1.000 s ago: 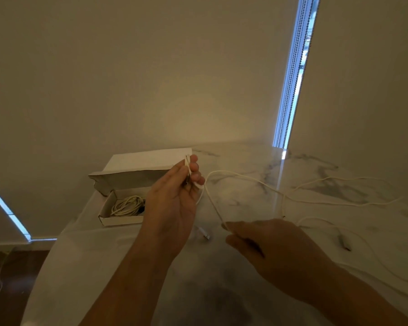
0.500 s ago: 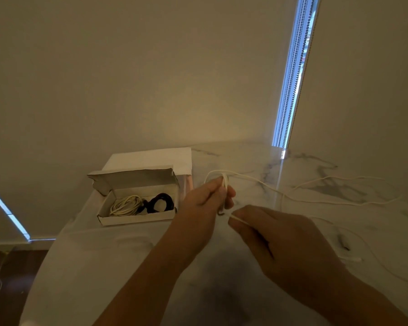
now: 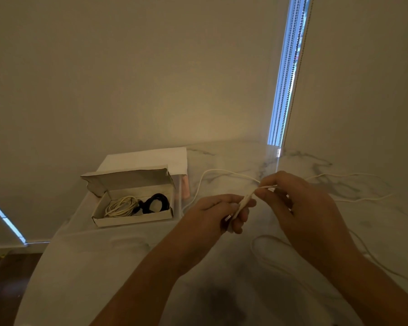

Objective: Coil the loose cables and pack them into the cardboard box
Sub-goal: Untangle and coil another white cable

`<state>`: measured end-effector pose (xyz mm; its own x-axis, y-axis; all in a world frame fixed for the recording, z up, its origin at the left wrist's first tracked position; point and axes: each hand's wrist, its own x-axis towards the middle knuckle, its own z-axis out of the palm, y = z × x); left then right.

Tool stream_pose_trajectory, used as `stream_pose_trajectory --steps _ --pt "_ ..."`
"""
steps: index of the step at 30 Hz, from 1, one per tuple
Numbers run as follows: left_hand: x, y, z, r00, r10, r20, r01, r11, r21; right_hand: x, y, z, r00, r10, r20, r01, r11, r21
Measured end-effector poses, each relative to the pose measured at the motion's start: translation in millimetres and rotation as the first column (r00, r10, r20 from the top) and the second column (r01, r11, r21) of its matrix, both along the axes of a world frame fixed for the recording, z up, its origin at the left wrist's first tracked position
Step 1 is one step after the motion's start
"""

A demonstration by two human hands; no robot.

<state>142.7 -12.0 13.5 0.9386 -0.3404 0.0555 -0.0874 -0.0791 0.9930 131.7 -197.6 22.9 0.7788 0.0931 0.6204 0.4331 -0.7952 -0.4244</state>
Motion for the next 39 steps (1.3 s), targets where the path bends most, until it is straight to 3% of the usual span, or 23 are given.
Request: stream_pose_trajectory --steps 3,8,14,20,26,28,39 --pt "-2.6 -1.2 3.9 1.000 -0.007 -0.002 0.007 1.000 -0.023 4.0 -2.6 -2.8 0.999 0.019 -0.029 -0.018 1.000 0.024" --pt "-1.3 0.3 6.2 0.994 -0.058 -0.093 0.033 0.968 -0.250 12.2 -8.4 -8.6 0.999 -0.015 -0.040 0.015 1.000 -0.002" --pt "-3.8 4.6 7.1 0.982 -0.162 -0.094 0.099 0.875 -0.474 18.8 -10.9 -16.6 0.990 -0.062 -0.123 0.059 0.998 -0.031" --pt "4.1 12.7 7.5 0.983 -0.105 -0.153 -0.011 0.788 -0.616 3.3 12.5 -18.2 0.982 -0.001 -0.186 -0.018 0.995 -0.103" --pt "6.6 17.9 15.2 0.965 -0.118 -0.234 -0.128 0.567 -0.814 -7.9 28.4 -18.3 0.969 0.111 -0.219 -0.149 0.975 -0.166" --pt "8.1 19.3 14.7 0.965 -0.112 -0.239 -0.148 0.521 -0.840 -12.3 32.2 -17.1 0.961 0.140 -0.240 -0.187 0.965 -0.186" --pt "23.8 26.8 3.3 0.968 0.113 -0.225 -0.250 0.540 -0.803 -41.4 48.3 -10.1 0.909 0.313 -0.275 -0.374 0.904 -0.208"
